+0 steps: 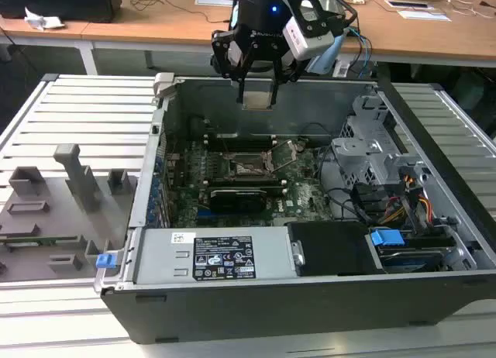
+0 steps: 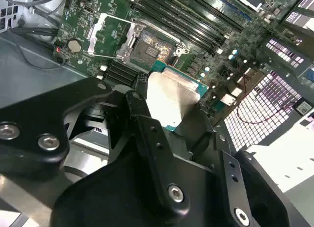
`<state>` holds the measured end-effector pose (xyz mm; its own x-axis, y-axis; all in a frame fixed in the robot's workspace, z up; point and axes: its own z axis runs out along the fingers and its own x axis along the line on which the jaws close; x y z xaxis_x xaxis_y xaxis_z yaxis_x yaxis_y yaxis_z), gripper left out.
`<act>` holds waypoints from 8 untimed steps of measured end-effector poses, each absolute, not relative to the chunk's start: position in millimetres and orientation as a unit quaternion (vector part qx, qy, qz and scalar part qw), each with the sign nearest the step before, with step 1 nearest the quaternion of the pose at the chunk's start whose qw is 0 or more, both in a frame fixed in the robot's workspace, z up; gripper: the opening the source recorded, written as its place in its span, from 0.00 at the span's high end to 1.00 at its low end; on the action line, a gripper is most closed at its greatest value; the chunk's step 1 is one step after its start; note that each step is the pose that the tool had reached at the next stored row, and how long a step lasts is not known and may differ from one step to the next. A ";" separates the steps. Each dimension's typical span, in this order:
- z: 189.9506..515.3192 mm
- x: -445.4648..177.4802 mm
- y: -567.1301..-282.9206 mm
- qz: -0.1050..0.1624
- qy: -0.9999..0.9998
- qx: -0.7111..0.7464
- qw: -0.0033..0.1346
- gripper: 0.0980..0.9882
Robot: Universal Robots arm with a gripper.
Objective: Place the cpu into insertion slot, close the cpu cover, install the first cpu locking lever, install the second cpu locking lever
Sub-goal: 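Place the cpu into insertion slot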
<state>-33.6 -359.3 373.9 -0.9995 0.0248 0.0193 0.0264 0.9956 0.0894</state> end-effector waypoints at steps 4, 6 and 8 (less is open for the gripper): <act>373.9 -33.5 -359.3 -0.045 -0.999 -0.013 0.009 0.52; 373.9 -33.5 -359.3 -0.045 -0.999 -0.016 0.009 0.52; 373.9 -33.5 -359.3 -0.045 -0.999 -0.020 0.009 0.52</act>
<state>-33.5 -359.3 373.9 -0.9990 0.0391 0.0194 0.0407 0.9952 0.0893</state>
